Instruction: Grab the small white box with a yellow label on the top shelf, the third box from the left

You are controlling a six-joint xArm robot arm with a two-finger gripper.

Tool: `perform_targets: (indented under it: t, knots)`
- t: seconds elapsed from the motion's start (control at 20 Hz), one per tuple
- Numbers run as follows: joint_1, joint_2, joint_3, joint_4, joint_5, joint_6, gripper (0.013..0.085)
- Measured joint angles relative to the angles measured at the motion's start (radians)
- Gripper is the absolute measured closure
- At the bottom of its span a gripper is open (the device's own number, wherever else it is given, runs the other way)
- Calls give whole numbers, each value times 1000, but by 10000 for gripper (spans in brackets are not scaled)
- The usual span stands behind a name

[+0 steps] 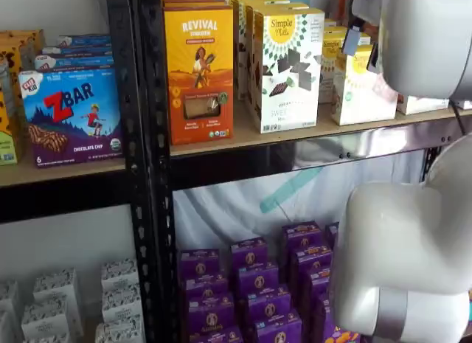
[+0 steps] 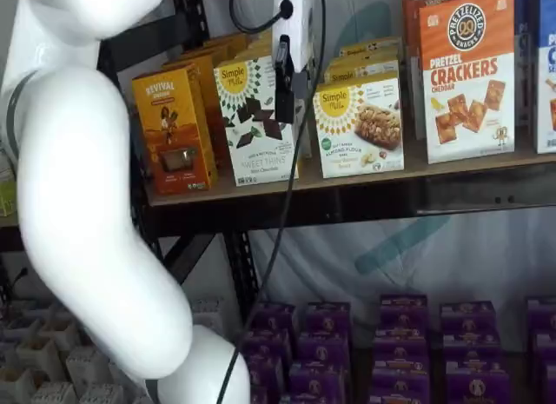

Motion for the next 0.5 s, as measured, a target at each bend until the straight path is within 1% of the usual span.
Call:
perform_targets:
  t: [0.35,0.45,0.5]
  knots:
    - [-25,-19,12,-5,4,-24,130]
    - [-38,-20,12,7,5,-31,130]
    - [-47,-23,16,22,-1,-35,130]
